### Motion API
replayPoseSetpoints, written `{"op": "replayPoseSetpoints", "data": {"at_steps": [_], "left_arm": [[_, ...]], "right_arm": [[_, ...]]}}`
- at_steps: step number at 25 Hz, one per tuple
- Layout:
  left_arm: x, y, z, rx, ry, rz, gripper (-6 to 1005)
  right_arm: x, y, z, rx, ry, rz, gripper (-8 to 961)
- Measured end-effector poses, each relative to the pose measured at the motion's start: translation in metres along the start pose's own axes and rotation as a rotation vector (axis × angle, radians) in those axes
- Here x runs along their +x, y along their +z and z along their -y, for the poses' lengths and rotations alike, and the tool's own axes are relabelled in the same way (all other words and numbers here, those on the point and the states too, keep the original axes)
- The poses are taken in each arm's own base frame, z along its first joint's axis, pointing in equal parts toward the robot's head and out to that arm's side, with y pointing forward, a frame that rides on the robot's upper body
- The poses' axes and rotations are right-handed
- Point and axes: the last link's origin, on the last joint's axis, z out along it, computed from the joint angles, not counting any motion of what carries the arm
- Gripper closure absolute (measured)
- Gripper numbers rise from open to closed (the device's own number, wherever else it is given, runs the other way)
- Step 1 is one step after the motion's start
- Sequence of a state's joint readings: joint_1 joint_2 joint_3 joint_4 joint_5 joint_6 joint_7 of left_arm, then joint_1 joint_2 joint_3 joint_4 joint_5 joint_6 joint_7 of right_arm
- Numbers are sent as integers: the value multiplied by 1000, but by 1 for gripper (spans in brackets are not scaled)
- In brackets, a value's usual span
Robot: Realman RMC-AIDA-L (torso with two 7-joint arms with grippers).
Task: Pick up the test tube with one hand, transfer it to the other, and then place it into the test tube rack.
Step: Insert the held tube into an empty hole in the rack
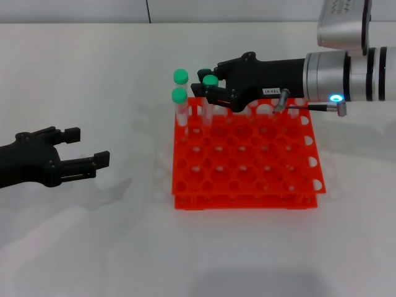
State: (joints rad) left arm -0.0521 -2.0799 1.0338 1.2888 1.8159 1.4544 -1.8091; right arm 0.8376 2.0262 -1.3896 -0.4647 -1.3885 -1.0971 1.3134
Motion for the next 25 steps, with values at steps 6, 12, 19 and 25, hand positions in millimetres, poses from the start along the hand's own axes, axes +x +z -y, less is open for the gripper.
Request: {"op": "replayPoseSetpoints", "data": {"at_steps": [6, 12, 19, 25], "left_arm": [[0, 0, 0, -2, 4, -2, 105], [0, 0, -1, -3, 4, -3, 104], [0, 0, -1, -3, 3, -3, 104], [0, 0, -1, -2, 2, -3, 104]], "right_arm": [[0, 1, -1, -4, -4, -5, 687], [-1, 2, -1, -8, -11, -8, 687], [-3, 1, -2, -18, -24, 2, 687], [-4, 1, -2, -15, -21, 4, 627]]}}
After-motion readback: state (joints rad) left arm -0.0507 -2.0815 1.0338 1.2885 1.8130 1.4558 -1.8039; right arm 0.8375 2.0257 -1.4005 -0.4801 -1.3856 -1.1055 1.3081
